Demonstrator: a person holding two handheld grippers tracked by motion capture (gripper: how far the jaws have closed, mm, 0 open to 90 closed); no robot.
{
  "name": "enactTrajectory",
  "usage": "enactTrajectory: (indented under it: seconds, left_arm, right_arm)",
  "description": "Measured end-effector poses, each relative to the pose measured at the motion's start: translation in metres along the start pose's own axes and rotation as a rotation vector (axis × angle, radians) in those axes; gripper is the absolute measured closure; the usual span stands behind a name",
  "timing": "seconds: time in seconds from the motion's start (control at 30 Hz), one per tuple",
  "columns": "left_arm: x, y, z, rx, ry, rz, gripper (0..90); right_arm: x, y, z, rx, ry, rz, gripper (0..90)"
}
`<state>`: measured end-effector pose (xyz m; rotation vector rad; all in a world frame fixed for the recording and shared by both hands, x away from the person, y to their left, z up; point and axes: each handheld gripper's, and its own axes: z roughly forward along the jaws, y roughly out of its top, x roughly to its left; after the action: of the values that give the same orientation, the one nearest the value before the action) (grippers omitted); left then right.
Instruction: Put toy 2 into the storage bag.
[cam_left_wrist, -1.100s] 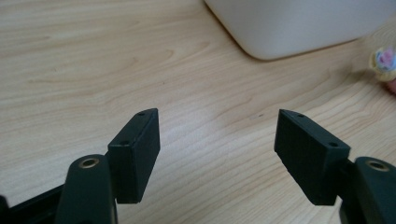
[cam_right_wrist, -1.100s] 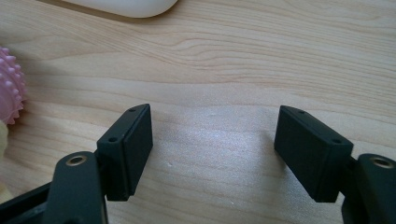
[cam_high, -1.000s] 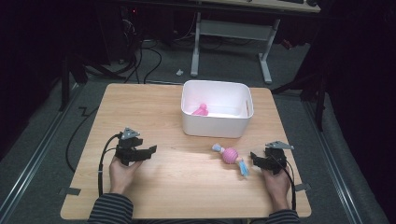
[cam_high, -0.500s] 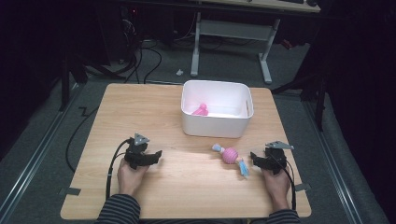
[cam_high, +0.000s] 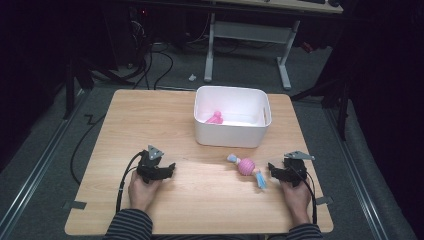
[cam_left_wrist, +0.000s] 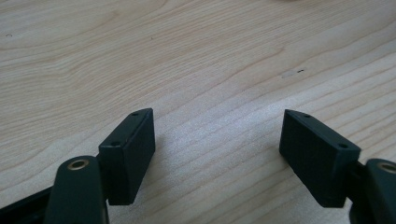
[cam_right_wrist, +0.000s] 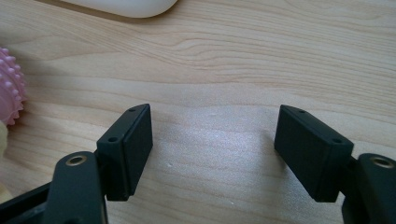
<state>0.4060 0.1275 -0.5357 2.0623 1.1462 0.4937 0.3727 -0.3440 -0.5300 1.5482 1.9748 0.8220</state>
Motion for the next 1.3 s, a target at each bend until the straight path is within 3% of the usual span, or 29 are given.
enactTrajectory:
  seconds: [0.27, 0.43, 0.53, 0.67, 1.07, 1.3]
  left_arm:
    - [0.000, 0.000, 0.000, 0.000, -0.002, -0.002, 26.7]
    - [0.000, 0.000, 0.000, 0.000, -0.003, -0.002, 26.6]
    - [0.000, 0.000, 0.000, 0.001, -0.003, -0.001, 26.6]
    - [0.000, 0.000, 0.000, 0.001, -0.002, -0.002, 26.6]
    - [0.000, 0.000, 0.000, 0.001, -0.002, -0.002, 26.6]
    - [0.000, 0.000, 0.000, 0.001, -0.003, -0.001, 26.6]
  right_arm:
    - [0.000, 0.000, 0.000, 0.000, 0.002, -0.002, 28.1]
    - [-0.005, 0.001, -0.006, 0.031, 0.016, -0.001, 35.4]
    - [-0.007, 0.000, -0.012, 0.040, 0.020, -0.001, 35.2]
    - [-0.004, 0.000, -0.028, 0.019, 0.060, -0.014, 35.1]
    - [0.025, 0.004, -0.059, 0.053, 0.167, -0.109, 31.6]
    - [0.050, 0.021, -0.056, 0.086, 0.209, -0.193, 29.4]
